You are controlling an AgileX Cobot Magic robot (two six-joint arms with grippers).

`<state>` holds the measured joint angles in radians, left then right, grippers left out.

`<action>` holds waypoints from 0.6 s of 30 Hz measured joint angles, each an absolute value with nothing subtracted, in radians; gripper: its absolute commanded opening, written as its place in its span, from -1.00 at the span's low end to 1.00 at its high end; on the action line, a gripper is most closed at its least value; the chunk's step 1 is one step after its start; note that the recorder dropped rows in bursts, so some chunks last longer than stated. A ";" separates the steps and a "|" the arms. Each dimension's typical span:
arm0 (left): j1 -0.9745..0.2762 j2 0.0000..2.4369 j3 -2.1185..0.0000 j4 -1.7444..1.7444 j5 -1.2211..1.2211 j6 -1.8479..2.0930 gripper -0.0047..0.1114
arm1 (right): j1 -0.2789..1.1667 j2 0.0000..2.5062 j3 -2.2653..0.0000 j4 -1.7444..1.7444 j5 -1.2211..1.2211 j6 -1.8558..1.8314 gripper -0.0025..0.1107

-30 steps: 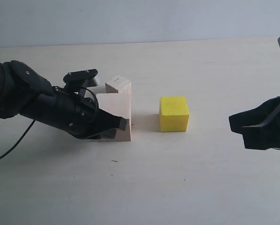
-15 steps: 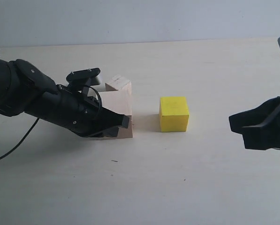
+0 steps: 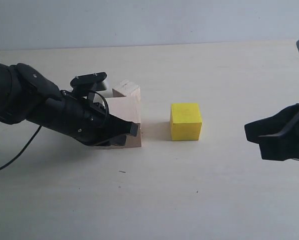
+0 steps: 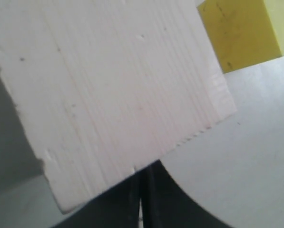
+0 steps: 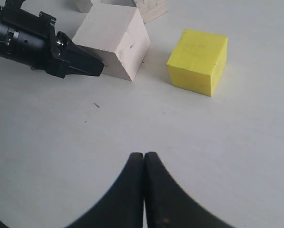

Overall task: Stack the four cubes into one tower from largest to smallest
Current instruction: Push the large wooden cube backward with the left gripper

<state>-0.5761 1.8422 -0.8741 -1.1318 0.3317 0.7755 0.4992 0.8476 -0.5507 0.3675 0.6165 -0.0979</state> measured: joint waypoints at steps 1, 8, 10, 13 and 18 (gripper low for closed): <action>-0.576 1.842 -0.874 -1.132 0.330 0.776 -0.92 | 0.499 0.848 -0.551 0.367 0.616 -0.098 -0.96; -0.576 1.842 -0.874 -1.132 0.307 0.774 -0.92 | 0.499 0.848 -0.551 0.367 0.616 -0.098 -0.96; -0.576 1.842 -0.874 -1.132 0.300 0.774 -0.92 | 0.499 0.848 -0.551 0.367 0.616 -0.098 -0.96; -0.576 1.842 -0.874 -1.132 0.296 0.774 -0.92 | 0.499 0.848 -0.551 0.367 0.616 -0.098 -0.96; -0.576 1.858 -0.875 -1.134 0.292 0.774 -0.92 | 0.499 0.848 -0.551 0.367 0.616 -0.098 -0.96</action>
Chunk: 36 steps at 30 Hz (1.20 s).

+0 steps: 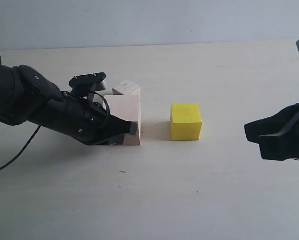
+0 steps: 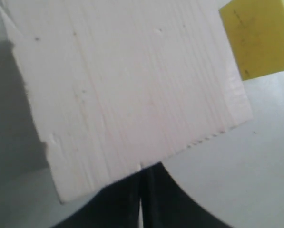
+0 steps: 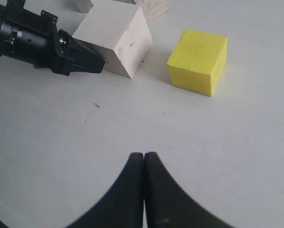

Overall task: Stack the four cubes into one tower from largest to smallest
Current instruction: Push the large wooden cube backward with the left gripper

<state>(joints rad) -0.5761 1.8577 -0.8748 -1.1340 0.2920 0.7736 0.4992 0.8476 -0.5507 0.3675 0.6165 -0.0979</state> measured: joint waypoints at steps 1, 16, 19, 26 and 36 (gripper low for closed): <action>-0.576 1.862 -0.875 -1.136 0.290 0.774 -0.92 | 0.499 0.848 -0.551 0.367 0.616 -0.098 -0.96; -0.576 1.877 -0.921 -1.151 0.289 0.774 -0.92 | 0.499 0.848 -0.551 0.367 0.616 -0.098 -0.96; -0.576 1.877 -0.921 -1.144 0.287 0.774 -0.92 | 0.499 0.848 -0.551 0.367 0.616 -0.098 -0.96; -0.576 1.877 -0.921 -1.113 0.287 0.774 -0.92 | 0.499 0.848 -0.551 0.367 0.616 -0.098 -0.96; -0.576 1.877 -0.921 -1.079 0.278 0.774 -0.92 | 0.499 0.848 -0.551 0.367 0.616 -0.098 -0.96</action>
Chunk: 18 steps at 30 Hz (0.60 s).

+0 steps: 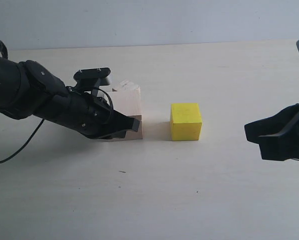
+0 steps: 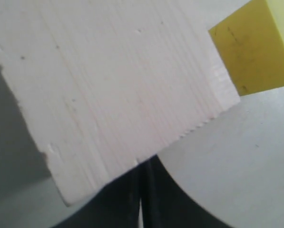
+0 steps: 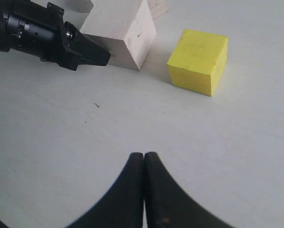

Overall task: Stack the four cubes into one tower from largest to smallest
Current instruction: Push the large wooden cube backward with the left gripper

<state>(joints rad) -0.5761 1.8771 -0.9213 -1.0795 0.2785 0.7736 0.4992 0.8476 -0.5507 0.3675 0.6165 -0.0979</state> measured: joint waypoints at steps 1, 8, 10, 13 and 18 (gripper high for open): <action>-0.576 1.877 -0.921 -1.081 0.279 0.774 -0.92 | 0.499 0.848 -0.551 0.367 0.616 -0.098 -0.96; -0.576 1.877 -0.921 -1.065 0.279 0.774 -0.92 | 0.499 0.848 -0.551 0.367 0.616 -0.098 -0.96; -0.576 1.877 -0.921 -1.063 0.279 0.774 -0.92 | 0.499 0.848 -0.551 0.367 0.616 -0.098 -0.96; -0.576 1.877 -0.921 -1.061 0.279 0.774 -0.92 | 0.499 0.848 -0.551 0.367 0.616 -0.098 -0.96; -0.576 1.877 -0.921 -1.057 0.306 0.774 -0.92 | 0.499 0.848 -0.551 0.367 0.616 -0.098 -0.96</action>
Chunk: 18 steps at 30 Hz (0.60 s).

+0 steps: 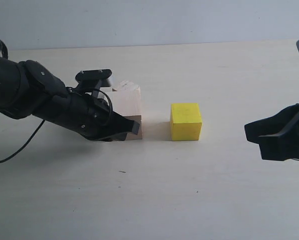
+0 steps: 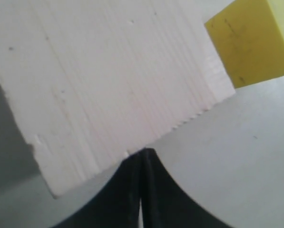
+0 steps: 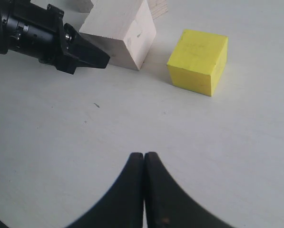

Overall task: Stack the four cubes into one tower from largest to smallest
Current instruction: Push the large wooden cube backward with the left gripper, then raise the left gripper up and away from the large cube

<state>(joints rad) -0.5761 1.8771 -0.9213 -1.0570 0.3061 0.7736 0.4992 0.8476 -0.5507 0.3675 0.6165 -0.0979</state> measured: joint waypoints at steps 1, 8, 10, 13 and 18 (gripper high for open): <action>-0.576 1.875 -0.921 -1.057 0.314 0.774 -0.92 | 0.499 0.848 -0.551 0.367 0.616 -0.098 -0.96; -0.576 1.797 -0.924 -0.992 0.357 0.741 -0.92 | 0.499 0.848 -0.551 0.367 0.616 -0.098 -0.96; -0.576 1.757 -0.925 -0.912 0.393 0.669 -0.92 | 0.499 0.848 -0.551 0.367 0.619 -0.098 -0.96; -0.576 1.684 -0.925 -0.703 0.438 0.496 -0.92 | 0.499 0.848 -0.551 0.367 0.619 -0.098 -0.96; -0.576 1.532 -0.925 -0.334 0.505 0.147 -0.92 | 0.499 0.848 -0.551 0.367 0.608 -0.113 -0.96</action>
